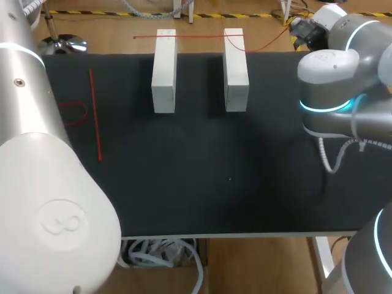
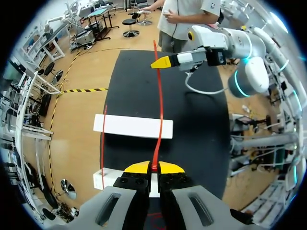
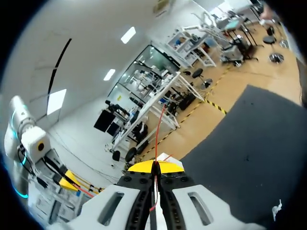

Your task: Grab the tape and strap the tape.

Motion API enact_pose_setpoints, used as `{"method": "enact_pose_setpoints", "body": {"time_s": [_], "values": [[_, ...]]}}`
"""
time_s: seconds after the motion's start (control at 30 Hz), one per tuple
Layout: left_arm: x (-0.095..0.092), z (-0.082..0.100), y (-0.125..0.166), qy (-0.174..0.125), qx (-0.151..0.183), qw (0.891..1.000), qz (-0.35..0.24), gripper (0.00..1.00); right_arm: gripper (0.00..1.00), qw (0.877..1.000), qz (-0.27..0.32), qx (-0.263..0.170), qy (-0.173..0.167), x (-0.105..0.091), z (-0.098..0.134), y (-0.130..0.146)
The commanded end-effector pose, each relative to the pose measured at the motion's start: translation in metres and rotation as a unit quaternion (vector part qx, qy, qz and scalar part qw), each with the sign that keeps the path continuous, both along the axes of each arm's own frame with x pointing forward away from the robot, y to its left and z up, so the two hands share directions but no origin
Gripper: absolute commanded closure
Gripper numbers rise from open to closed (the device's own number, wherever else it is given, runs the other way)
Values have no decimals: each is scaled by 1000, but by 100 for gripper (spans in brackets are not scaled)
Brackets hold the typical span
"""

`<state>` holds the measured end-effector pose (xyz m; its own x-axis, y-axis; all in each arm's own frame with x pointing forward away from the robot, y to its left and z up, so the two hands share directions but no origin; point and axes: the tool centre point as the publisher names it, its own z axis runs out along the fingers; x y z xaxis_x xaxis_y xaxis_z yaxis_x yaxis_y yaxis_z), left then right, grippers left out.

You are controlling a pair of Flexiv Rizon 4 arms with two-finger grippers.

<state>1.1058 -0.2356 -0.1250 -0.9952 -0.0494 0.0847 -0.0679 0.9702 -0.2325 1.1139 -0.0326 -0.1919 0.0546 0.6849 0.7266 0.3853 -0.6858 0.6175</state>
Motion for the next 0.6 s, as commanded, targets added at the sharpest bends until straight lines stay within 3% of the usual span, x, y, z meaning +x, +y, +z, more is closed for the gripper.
{"method": "enact_pose_setpoints", "body": {"time_s": [0.03, 0.3, 0.47, 0.53, 0.57, 0.6], "values": [[1, 1, 0, 2, 2, 1000, 0, 100, 100, 997, 17, -71, -26, 1, 2, -1], [1, 1, 0, 2, 2, 1000, 0, 100, 100, 980, 58, -175, -80, 4, 2, -5], [1, 1, 0, 2, 2, 1000, 0, 100, 100, 968, 71, -222, -96, 4, 3, -9], [1, 1, 0, 2, 2, 1000, 0, 100, 100, 967, 66, -226, -98, 4, 2, -10], [1, 1, 0, 2, 2, 1000, 0, 100, 100, 977, 54, -188, -81, 4, 3, -10], [1, 1, 0, 2, 2, 1000, 0, 100, 100, 977, 54, -188, -81, 4, 3, -10]]}}
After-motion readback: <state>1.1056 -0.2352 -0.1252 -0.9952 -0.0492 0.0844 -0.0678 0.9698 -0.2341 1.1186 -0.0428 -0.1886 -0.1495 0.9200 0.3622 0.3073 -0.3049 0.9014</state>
